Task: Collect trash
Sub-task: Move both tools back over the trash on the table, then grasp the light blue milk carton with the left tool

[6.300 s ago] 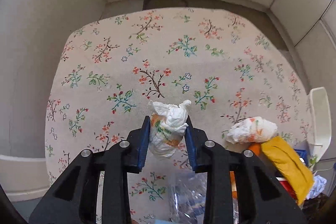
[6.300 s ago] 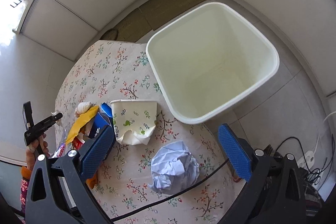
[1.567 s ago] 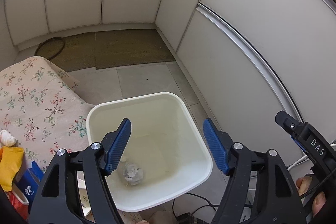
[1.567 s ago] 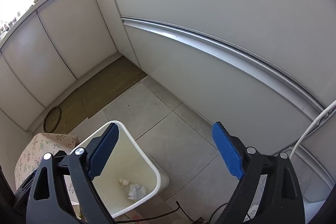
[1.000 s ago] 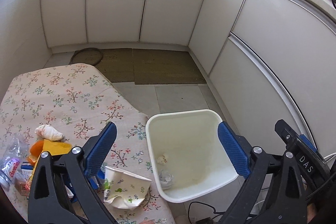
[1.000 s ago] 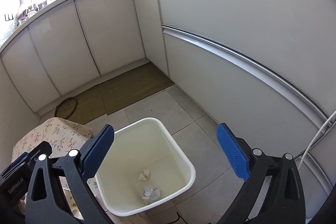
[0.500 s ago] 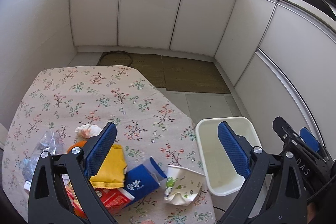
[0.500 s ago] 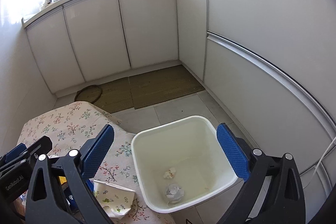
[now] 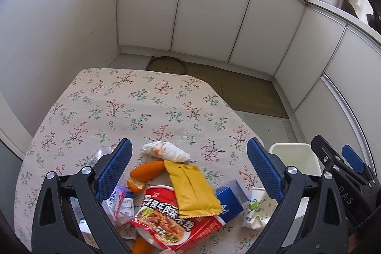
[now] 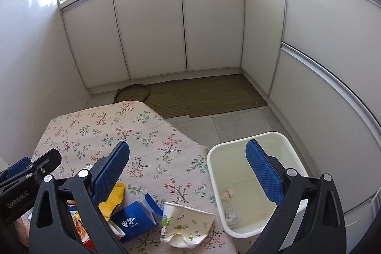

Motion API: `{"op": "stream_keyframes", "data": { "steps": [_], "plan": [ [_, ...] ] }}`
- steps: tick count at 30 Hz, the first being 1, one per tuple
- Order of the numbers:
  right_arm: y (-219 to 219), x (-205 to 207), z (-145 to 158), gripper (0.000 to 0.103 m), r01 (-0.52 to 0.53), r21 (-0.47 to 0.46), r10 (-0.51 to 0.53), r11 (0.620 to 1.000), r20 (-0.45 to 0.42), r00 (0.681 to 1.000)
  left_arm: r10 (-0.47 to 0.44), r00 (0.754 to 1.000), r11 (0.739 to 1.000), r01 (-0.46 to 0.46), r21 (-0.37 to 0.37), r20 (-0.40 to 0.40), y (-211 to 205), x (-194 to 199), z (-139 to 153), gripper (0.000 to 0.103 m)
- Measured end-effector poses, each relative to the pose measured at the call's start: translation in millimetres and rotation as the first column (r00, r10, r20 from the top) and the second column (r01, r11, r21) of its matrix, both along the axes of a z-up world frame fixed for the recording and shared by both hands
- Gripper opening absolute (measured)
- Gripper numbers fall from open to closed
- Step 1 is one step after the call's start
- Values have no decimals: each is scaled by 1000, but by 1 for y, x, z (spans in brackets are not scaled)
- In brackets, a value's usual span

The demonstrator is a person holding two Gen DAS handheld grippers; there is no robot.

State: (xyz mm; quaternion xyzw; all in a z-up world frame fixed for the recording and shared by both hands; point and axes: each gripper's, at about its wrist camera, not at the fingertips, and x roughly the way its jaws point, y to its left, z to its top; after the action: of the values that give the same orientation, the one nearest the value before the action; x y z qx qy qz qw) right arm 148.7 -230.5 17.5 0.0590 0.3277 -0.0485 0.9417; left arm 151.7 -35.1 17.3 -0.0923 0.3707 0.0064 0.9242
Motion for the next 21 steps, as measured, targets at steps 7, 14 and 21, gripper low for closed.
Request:
{"op": "stream_keyframes", "data": {
  "steps": [7, 14, 21],
  "plan": [
    [35, 8, -4, 95, -69, 8, 70, 998, -22, 997, 57, 998, 998, -57, 16, -16, 39, -1, 1, 93],
    [64, 15, -9, 95, -129, 6, 129, 992, -46, 991, 108, 988, 994, -106, 18, -108, 87, 7, -16, 93],
    [97, 24, -19, 95, -212, -3, 211, 977, -90, 973, 156, 963, 985, -169, -46, -218, 132, 15, -38, 93]
  ]
}}
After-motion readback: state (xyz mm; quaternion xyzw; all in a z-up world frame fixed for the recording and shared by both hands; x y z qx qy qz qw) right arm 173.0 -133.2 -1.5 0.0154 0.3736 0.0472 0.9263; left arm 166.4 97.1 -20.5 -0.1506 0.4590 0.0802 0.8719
